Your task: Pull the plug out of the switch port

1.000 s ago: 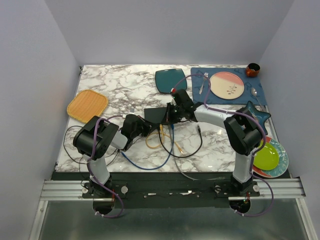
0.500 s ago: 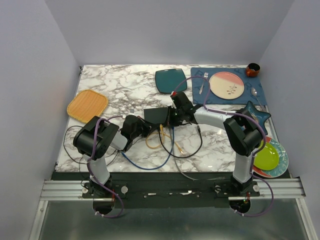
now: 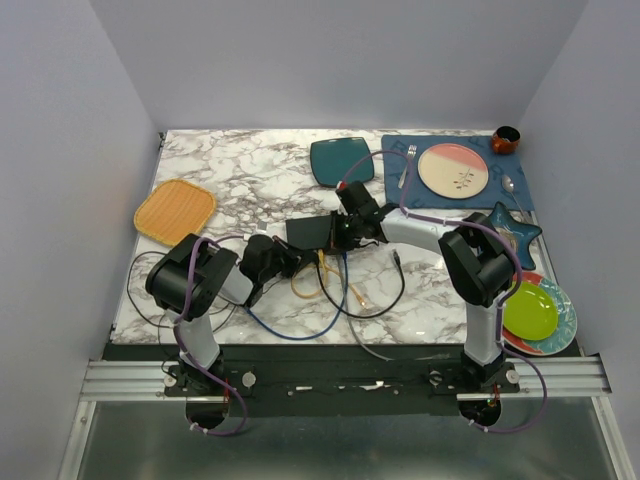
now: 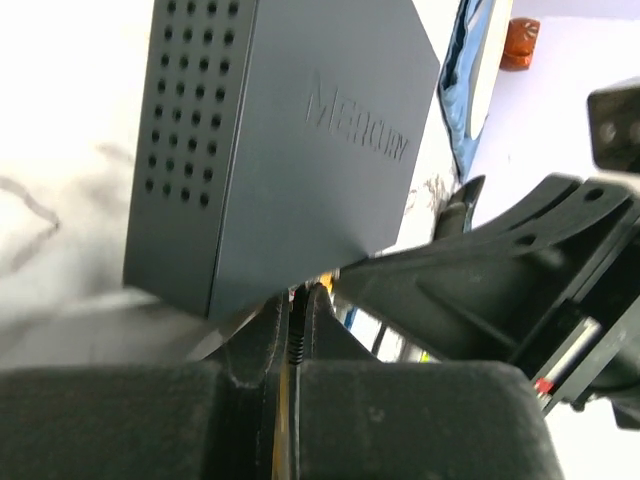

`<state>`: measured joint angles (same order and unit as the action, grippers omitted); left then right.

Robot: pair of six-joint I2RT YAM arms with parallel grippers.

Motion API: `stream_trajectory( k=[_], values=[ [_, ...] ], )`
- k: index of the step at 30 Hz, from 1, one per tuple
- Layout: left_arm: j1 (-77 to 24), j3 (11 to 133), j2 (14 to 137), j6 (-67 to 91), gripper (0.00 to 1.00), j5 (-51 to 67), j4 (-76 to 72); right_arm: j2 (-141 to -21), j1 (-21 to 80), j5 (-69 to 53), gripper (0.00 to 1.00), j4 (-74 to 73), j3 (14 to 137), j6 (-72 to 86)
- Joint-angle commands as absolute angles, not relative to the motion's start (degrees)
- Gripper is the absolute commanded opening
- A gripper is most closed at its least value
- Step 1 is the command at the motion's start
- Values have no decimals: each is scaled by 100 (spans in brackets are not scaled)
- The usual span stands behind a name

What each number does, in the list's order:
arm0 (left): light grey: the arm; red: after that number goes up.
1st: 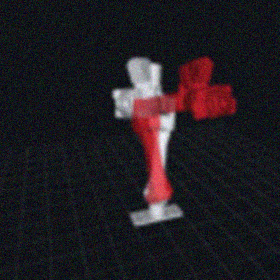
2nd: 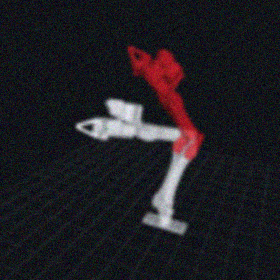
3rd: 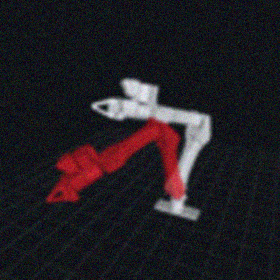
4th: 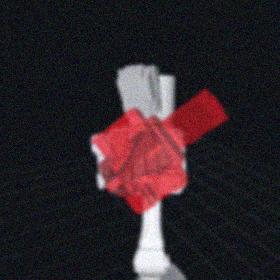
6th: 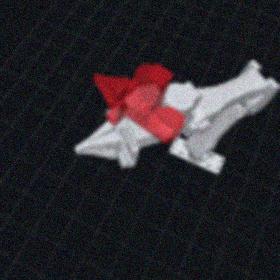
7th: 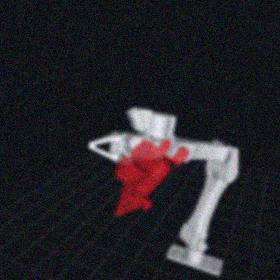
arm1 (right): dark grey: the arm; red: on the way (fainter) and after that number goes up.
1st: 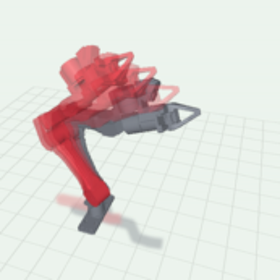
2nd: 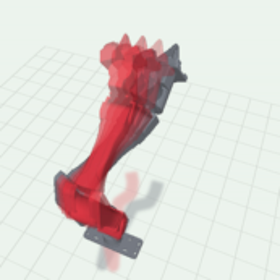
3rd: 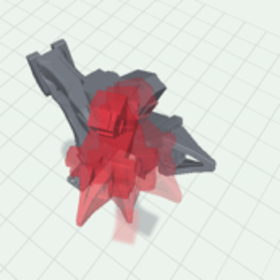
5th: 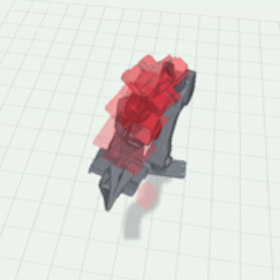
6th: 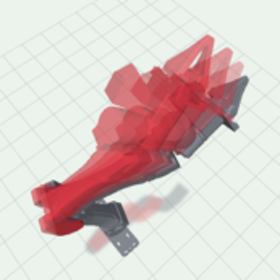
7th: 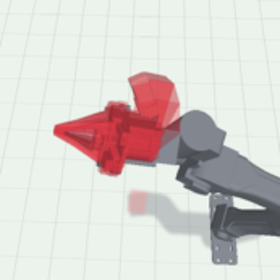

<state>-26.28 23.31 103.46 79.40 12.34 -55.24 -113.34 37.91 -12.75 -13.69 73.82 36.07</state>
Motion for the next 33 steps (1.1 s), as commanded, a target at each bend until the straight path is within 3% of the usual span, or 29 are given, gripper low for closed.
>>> stream_trajectory(
  k=[1, 10, 15, 19, 20, 24, 29, 33],
  values=[
    [-2681, 1995, 10327, 7840, 0, 1309, -5097, -11469, 3788, -1107, 1, -1353, 7682, 3586],
    [-2716, 1705, 10099, 7884, 0, 1363, -5361, -11435, 3788, -1108, 1, -1336, 7708, 3718],
    [-2689, 1696, 9109, 7691, 0, 1213, -4844, -10891, 3788, -1037, 1, -1248, 7436, 3674],
    [-2689, 2030, 8158, 7217, 0, 1029, -3825, -10198, 3788, -1072, 17, -1239, 7208, 3481],
    [-2689, 2152, 7982, 7077, 0, 985, -3475, -10091, 3788, -1090, 26, -1248, 7155, 3411],
    [-2689, 2434, 7139, 6715, 0, 713, -2621, -9608, 3788, -1563, 39, -1039, 6777, 3191],
    [-2663, 2882, 6777, 6390, 0, 519, -1655, -9028, 3981, -2802, 59, -458, 5952, 2849],
    [-2619, 3093, 6767, 6293, 0, 554, -1442, -8527, 4350, -2760, 70, -413, 5599, 2488]
  ],
)
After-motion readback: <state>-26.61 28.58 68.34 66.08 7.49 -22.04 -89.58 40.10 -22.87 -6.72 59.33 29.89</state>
